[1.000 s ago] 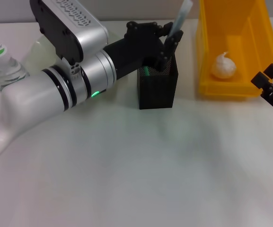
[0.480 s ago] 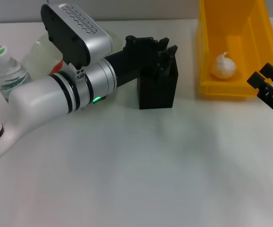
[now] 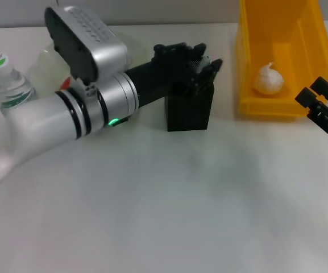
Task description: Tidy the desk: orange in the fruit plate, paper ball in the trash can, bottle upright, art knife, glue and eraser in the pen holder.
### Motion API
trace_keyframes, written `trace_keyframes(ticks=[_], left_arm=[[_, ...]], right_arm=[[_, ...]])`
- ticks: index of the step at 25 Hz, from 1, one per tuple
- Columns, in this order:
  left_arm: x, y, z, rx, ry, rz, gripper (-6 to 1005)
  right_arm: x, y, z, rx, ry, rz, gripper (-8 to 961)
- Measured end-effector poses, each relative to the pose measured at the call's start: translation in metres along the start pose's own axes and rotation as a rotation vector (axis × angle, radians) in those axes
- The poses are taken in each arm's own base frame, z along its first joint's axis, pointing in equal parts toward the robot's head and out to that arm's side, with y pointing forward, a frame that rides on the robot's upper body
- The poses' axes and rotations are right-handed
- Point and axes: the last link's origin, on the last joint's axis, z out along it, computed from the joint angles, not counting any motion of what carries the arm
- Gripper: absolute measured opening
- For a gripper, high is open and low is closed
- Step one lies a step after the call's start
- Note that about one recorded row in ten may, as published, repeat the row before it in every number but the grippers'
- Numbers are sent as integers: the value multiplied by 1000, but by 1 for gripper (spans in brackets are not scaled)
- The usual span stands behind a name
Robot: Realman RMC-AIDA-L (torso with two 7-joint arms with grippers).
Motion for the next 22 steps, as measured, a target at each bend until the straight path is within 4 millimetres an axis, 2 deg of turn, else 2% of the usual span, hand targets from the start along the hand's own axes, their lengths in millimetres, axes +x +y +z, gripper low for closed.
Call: trace_keyframes(ticks=[1, 3, 9, 10, 11, 12, 15, 20, 22], left_arm=[[9, 1, -6, -50, 61, -16, 341], [12, 1, -9, -69, 88, -24, 383], [28, -7, -39, -156, 246, -138, 422], [28, -10, -45, -168, 266, -160, 459], [27, -15, -56, -182, 303, -191, 496], [27, -15, -56, -182, 303, -191, 533], [21, -22, -75, -201, 352, -226, 645], [14, -23, -101, -289, 352, -206, 767], [10, -21, -107, -340, 300, -199, 772]], right_arm=[[0, 0, 0, 0, 0, 0, 640], [0, 0, 0, 0, 0, 0, 640], [0, 0, 0, 0, 0, -1, 640], [0, 0, -1, 1, 1, -2, 640], [-1, -1, -1, 2, 1, -5, 640], [-1, -1, -1, 2, 1, -5, 640], [-2, -1, -1, -11, 16, -13, 640], [-3, 0, 4, -81, 75, -25, 640], [-3, 4, 8, -142, 117, -49, 644]])
